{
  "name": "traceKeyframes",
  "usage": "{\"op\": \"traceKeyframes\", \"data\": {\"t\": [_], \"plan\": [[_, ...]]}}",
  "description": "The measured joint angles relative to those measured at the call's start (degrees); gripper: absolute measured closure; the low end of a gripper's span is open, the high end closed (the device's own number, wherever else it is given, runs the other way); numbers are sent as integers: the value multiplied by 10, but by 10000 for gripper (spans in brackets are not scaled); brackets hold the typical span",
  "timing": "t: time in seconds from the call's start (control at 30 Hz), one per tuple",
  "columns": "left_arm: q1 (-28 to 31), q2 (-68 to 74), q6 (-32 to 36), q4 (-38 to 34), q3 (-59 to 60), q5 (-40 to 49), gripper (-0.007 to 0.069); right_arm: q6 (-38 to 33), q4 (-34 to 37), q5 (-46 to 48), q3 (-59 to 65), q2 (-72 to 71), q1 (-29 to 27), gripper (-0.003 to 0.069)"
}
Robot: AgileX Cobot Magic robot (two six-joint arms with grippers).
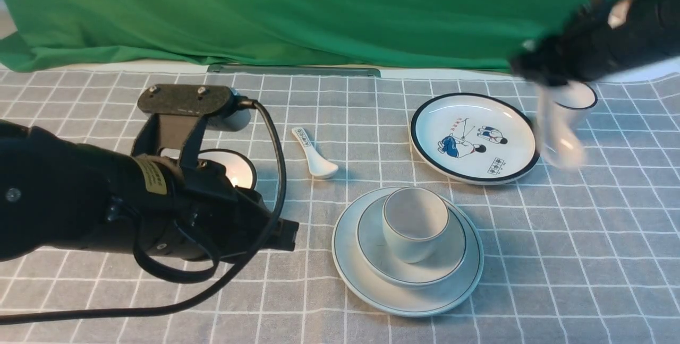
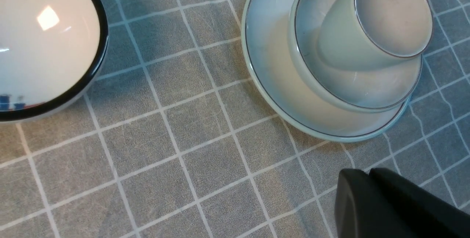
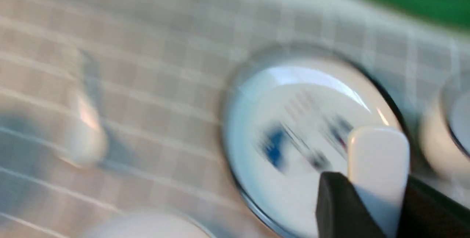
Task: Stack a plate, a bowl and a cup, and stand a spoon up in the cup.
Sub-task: Use the right arm to put the blue soup spoon into the blue teacup in the middle
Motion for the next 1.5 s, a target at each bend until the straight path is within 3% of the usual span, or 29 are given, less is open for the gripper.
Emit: {"op": "traceKeyframes", "data": {"t": [0.23,0.27,0.37,0.53,1.2,1.4,1.5], "plan": [[0,0,0,0,0,1,616,18,0,-328,164,-24,119,480],[0,0,0,0,0,1,616,18,0,-337,174,-22,121,480],[0,0,0,0,0,1,616,18,0,-504,253,-10,140,480],[0,0,0,4,0,1,616,22,0,-608,313,1,148,480],[0,0,0,24,0,1,616,19,0,-659,344,92,152,469],[0,0,0,25,0,1,616,20,0,-675,345,88,154,308],[0,0,0,25,0,1,616,19,0,-648,351,68,154,298]]}}
